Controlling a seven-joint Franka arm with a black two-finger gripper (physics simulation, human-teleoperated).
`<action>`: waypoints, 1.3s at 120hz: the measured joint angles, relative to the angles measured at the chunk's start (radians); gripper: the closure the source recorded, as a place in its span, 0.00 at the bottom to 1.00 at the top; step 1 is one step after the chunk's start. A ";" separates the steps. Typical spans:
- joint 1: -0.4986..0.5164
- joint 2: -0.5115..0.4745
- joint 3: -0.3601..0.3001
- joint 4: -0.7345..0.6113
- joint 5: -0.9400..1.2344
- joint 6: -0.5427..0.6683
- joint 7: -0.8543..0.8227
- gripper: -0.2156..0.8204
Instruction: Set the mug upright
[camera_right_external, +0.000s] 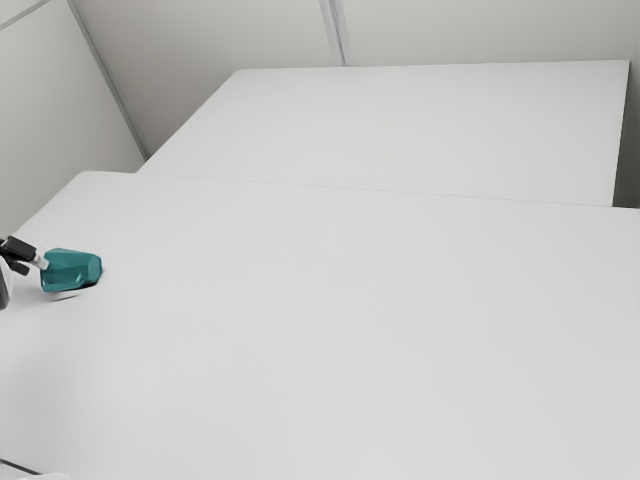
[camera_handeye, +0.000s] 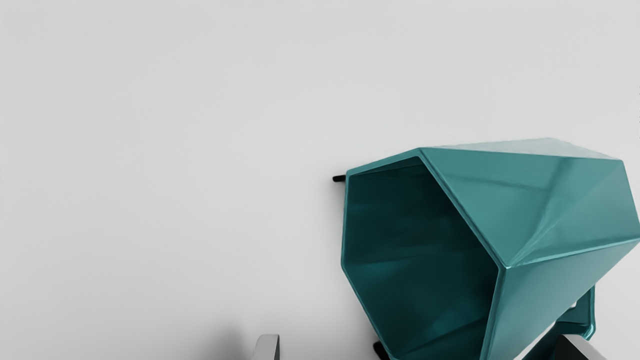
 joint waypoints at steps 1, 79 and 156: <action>0.000 0.000 0.000 0.000 -0.003 0.001 0.003 0.21; -0.001 0.002 -0.002 -0.068 -0.254 -0.025 0.138 0.21; 0.031 0.013 -0.004 -0.074 -0.282 -0.126 0.133 0.21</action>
